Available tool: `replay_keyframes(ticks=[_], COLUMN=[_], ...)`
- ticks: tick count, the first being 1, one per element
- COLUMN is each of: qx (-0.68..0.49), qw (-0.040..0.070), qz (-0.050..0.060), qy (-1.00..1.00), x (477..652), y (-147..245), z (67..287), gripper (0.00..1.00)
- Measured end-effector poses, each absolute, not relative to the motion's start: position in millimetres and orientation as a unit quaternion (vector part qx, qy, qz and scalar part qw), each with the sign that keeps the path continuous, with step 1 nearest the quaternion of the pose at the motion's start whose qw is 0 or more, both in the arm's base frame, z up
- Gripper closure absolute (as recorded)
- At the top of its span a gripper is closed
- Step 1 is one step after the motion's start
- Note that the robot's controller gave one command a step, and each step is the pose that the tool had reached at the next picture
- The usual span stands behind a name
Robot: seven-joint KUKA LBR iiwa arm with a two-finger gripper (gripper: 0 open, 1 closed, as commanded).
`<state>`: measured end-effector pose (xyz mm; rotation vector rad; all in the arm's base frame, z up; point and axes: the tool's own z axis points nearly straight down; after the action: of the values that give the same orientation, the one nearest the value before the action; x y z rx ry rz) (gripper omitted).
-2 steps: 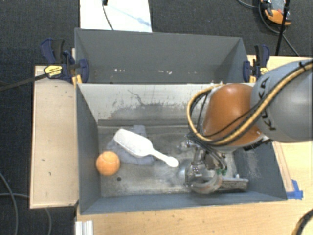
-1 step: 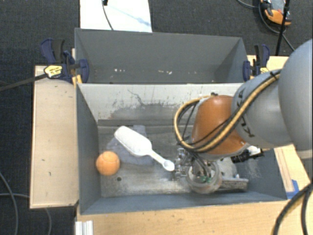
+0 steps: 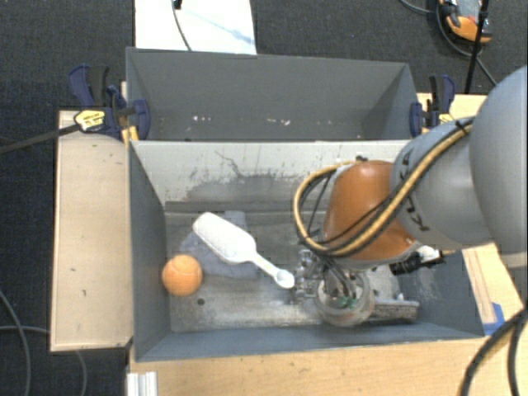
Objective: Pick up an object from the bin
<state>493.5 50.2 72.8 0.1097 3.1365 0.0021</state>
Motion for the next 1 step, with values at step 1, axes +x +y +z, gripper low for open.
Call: replay_keyframes(ticks=[1], qx=[0.037], qw=[-0.003], qz=[0.000], qy=[0.999], x=[488.7], y=[53.3], z=[120.3], gripper=[1.00])
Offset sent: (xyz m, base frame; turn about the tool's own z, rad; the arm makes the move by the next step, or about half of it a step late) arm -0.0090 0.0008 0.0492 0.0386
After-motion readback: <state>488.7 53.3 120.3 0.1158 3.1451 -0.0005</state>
